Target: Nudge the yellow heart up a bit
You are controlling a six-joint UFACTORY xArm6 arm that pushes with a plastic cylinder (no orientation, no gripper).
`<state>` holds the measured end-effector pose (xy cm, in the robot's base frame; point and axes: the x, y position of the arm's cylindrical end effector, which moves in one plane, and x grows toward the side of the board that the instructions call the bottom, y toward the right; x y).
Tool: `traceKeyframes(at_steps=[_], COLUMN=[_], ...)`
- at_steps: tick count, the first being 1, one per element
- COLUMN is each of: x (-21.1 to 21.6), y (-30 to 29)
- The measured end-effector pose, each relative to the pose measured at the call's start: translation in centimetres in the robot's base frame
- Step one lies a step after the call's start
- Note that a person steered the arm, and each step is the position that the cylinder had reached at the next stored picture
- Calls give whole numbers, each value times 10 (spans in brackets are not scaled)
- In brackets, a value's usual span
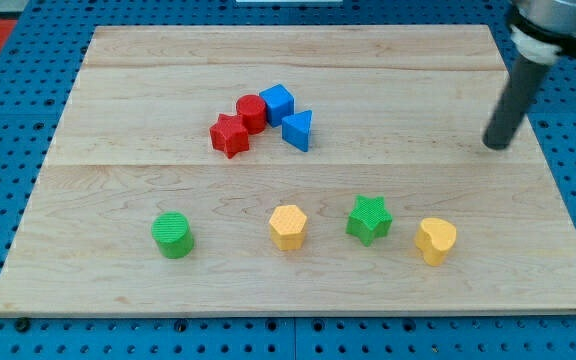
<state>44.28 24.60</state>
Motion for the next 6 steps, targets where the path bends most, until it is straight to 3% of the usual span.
traceKeyframes(at_steps=[2, 4, 6], x=[146, 148, 121], y=[-33, -60, -82])
